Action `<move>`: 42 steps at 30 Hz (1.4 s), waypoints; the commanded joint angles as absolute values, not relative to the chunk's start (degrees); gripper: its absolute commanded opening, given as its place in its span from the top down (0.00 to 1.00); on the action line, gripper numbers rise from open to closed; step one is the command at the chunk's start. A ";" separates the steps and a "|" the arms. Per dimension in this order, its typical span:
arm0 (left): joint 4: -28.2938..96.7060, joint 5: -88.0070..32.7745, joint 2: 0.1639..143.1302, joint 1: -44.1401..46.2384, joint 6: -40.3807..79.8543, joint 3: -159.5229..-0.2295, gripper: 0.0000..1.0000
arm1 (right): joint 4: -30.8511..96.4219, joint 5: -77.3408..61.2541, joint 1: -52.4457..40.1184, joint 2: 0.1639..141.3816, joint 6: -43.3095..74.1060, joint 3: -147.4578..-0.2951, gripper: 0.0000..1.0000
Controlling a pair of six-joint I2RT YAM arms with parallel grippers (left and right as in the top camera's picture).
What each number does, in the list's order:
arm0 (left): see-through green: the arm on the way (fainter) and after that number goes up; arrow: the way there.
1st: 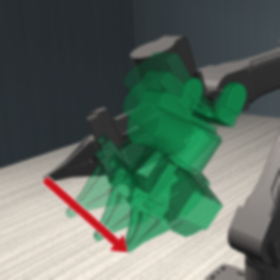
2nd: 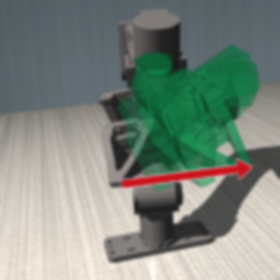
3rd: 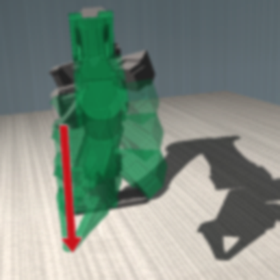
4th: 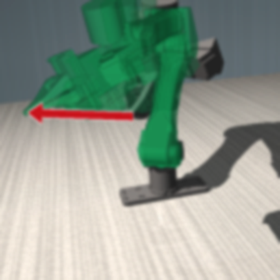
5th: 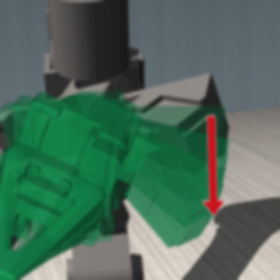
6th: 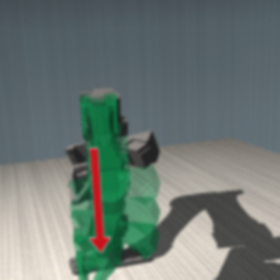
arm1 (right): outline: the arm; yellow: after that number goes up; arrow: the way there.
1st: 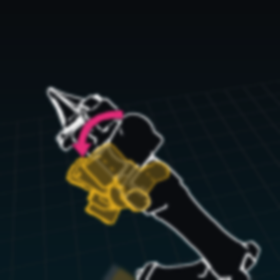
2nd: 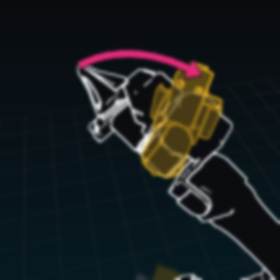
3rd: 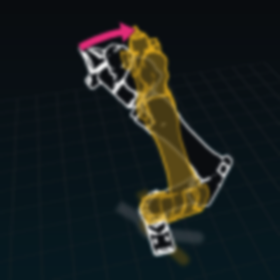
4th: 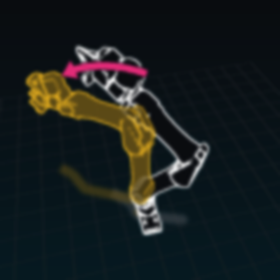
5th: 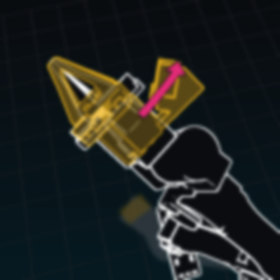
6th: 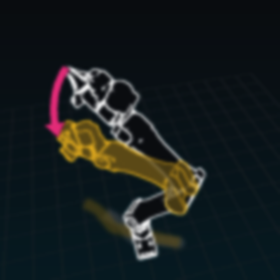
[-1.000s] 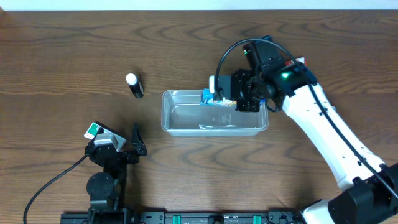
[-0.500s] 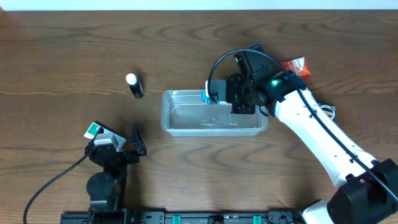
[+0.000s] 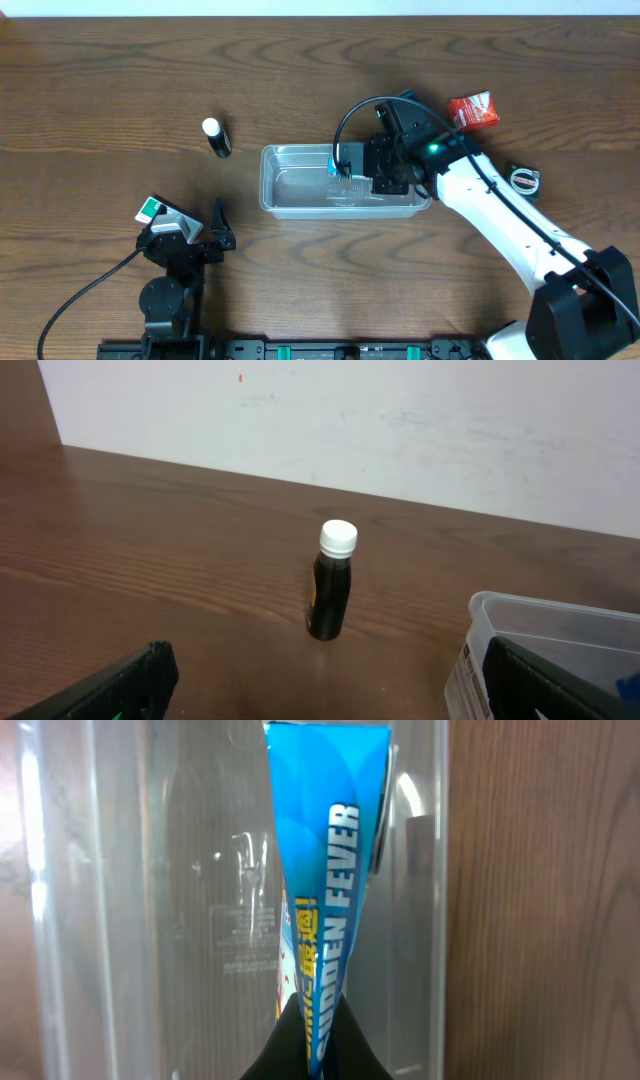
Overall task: Pack container
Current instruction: 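Lower the blue box upright into the container's right side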
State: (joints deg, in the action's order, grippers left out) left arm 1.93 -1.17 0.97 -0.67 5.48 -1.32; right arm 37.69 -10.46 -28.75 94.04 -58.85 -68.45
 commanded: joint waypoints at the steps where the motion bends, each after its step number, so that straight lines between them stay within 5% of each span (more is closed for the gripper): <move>1: 4.03 -0.49 1.04 -0.95 4.54 -0.23 0.02 | 34.65 -11.16 -29.32 94.13 -58.78 -65.71 0.99; 42: 4.03 -0.49 1.04 -0.95 4.54 -0.23 0.02 | 24.71 -1.28 -33.19 94.21 -57.54 -58.81 0.99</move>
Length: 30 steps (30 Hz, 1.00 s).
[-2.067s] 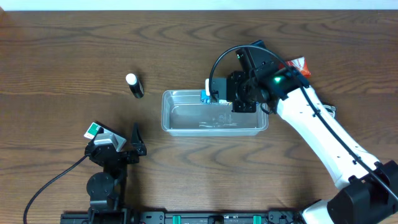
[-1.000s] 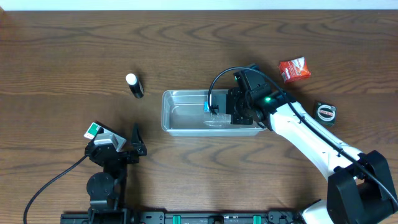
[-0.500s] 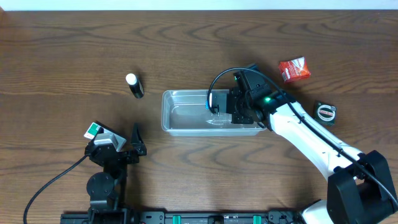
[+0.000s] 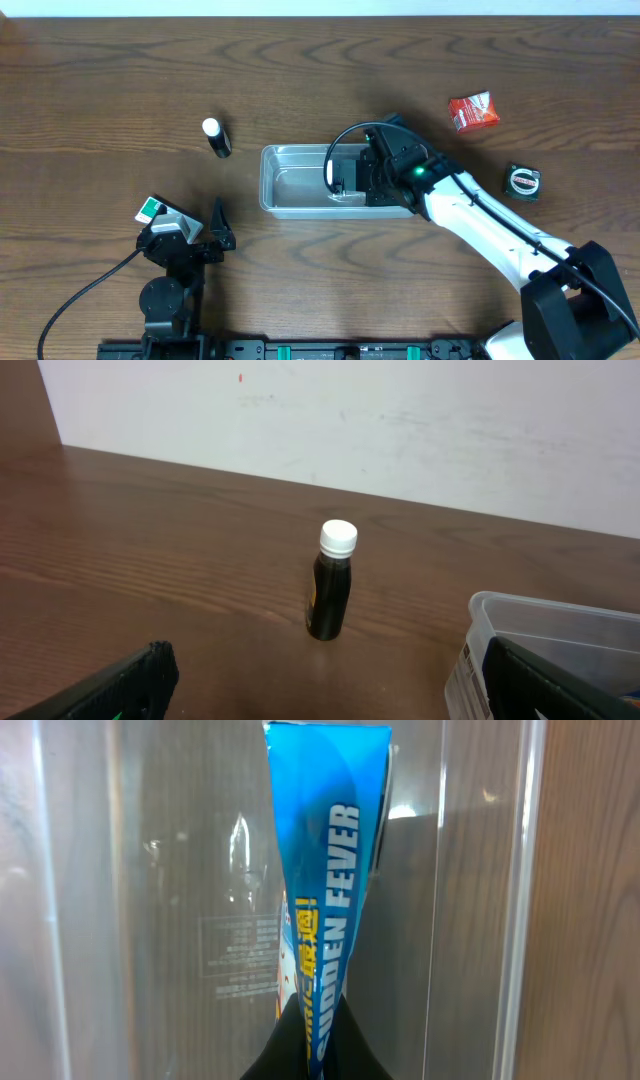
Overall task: Pack container
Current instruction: 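Lower the blue box upright into the container's right side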
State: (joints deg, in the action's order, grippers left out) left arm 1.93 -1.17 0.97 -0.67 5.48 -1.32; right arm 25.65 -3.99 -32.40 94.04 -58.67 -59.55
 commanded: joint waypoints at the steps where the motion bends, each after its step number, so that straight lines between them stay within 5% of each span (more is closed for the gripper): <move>1: 4.03 -0.49 1.04 -0.95 4.54 -0.23 0.02 | 24.23 -1.28 -33.23 94.21 -57.32 -58.48 0.99; 16: 4.03 -0.49 1.04 -0.95 4.54 -0.23 0.02 | 22.61 0.60 -33.41 94.21 -54.78 -55.64 0.99; 24: 4.03 -0.49 1.04 -0.95 4.54 -0.23 0.02 | 21.19 0.62 -33.41 94.21 -53.56 -55.59 0.72; 30: 4.03 -0.49 1.04 -0.95 4.54 -0.23 0.02 | 18.46 0.64 -33.41 94.21 -53.58 -55.59 0.68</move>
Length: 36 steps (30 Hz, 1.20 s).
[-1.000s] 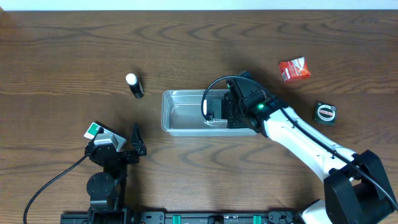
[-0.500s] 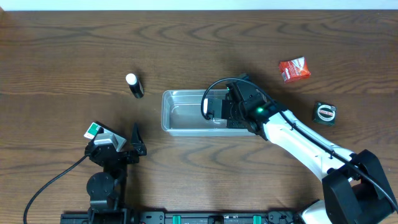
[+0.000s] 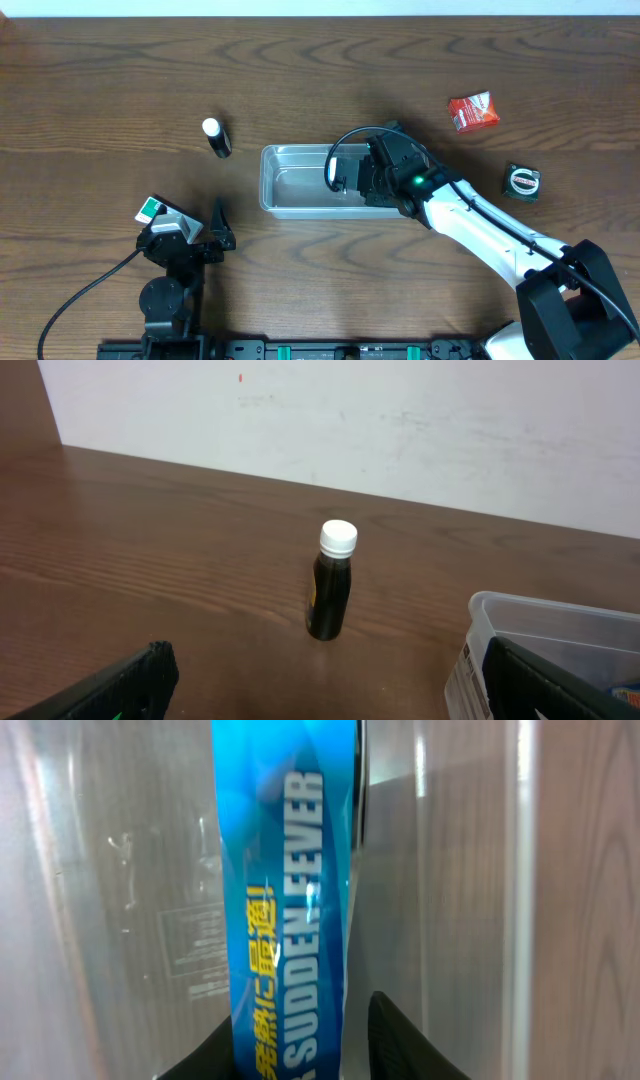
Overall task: Pack container
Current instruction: 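Lower the blue box upright into the container's right side, then tip the blue box flat in the container and open the right gripper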
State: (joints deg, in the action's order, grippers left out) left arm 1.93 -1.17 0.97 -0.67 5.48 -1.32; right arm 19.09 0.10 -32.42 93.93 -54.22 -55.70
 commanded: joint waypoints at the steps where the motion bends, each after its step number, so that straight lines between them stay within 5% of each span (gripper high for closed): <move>1: 4.03 -0.49 1.04 -0.95 4.54 -0.23 0.02 | 18.00 0.64 -33.41 94.21 -53.56 -55.59 0.67; 36: 4.03 -0.49 1.04 -0.95 4.54 -0.23 0.02 | 21.06 0.67 -37.54 87.42 -46.11 -56.25 0.69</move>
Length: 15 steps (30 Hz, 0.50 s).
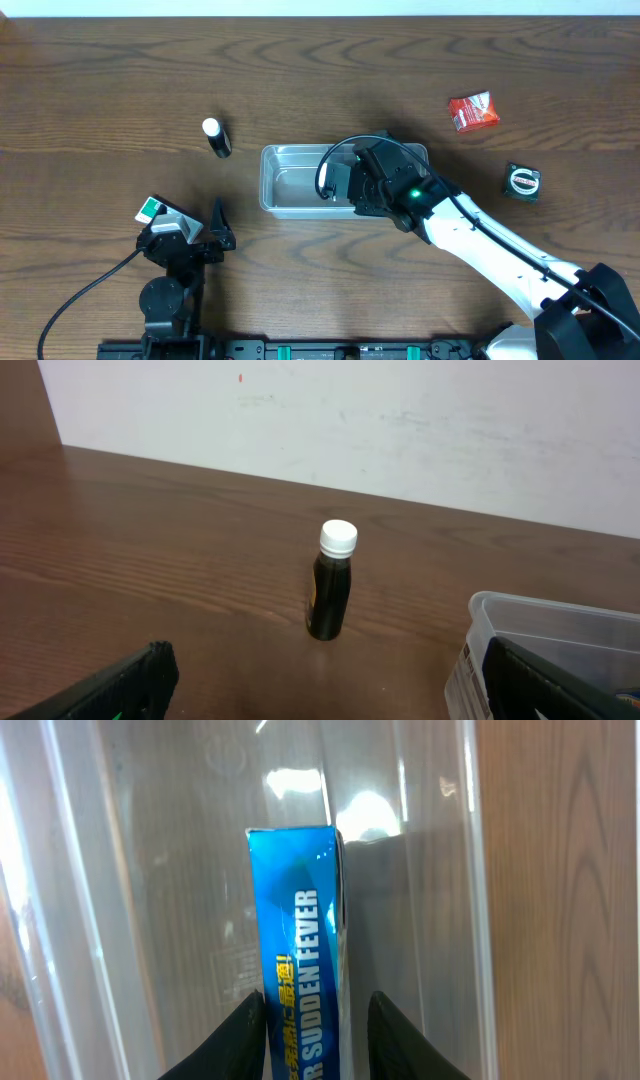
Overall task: Pack container
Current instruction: 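Tip the blue box flat in the container and open the right gripper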
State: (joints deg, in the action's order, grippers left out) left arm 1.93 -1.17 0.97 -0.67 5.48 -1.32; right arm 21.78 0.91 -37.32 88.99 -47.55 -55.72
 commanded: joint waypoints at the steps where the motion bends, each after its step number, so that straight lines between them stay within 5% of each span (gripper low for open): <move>1: 4.03 -0.49 1.04 -0.95 4.54 -0.23 0.02 | 20.69 0.67 -37.52 86.91 -46.09 -56.27 0.69; 15: 4.03 -0.49 1.04 -0.95 4.54 -0.23 0.02 | 19.99 -0.73 -37.54 83.61 -43.81 -56.27 0.69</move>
State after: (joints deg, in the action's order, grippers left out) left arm 1.93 -1.17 0.97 -0.67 5.48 -1.32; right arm 19.88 0.78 -37.32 84.20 -45.67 -55.72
